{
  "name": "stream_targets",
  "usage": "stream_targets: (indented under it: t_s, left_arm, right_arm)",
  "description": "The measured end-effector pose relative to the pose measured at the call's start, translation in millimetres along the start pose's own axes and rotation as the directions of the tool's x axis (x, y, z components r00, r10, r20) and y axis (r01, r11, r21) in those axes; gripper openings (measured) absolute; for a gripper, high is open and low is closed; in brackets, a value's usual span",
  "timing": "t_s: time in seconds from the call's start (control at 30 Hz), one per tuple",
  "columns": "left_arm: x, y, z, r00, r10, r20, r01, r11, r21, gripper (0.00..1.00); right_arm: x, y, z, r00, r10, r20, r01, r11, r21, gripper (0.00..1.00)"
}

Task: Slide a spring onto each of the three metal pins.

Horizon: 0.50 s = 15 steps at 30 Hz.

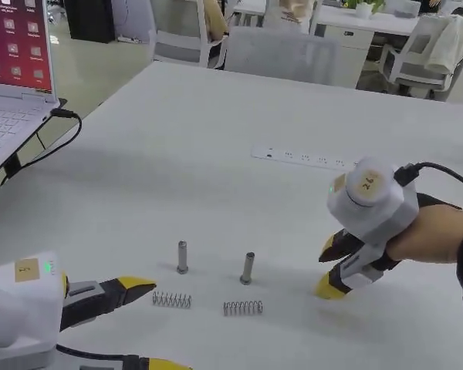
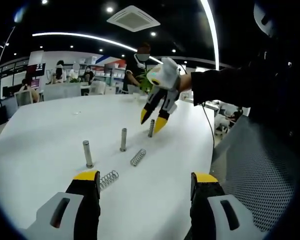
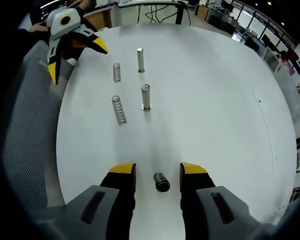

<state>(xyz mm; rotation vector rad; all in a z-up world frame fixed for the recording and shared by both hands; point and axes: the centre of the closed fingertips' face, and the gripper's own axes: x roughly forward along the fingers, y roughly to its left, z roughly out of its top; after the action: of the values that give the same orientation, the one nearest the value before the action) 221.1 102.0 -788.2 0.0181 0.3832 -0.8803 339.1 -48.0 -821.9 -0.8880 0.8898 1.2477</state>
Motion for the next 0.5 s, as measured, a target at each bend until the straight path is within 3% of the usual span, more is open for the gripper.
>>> stream_targets:
  t_s: [0.5]
  left_arm:
    - [0.0, -1.2, 2.2, 1.0000, -0.001, 0.001, 0.001, 1.000, 0.007, 0.70]
  right_arm:
    - [-1.0, 15.6, 23.3, 0.9995, 0.026, 0.019, -0.025, 0.998, -0.056, 0.32]
